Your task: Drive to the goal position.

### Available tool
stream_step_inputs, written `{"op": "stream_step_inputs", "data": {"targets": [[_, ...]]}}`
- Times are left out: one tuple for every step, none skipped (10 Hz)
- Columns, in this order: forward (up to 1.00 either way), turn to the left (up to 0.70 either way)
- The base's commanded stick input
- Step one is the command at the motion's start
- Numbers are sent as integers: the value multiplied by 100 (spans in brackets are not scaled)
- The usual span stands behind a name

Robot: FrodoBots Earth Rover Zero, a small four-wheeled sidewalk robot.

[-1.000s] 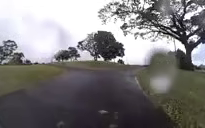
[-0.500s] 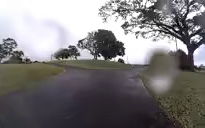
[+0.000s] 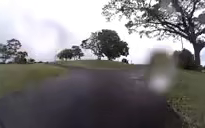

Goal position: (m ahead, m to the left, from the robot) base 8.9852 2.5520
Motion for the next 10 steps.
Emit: {"op": "stream_step_inputs", "data": {"targets": [[85,0],[85,0],[85,0],[85,0],[85,0],[85,0],[85,0],[85,0],[85,0],[85,0]]}}
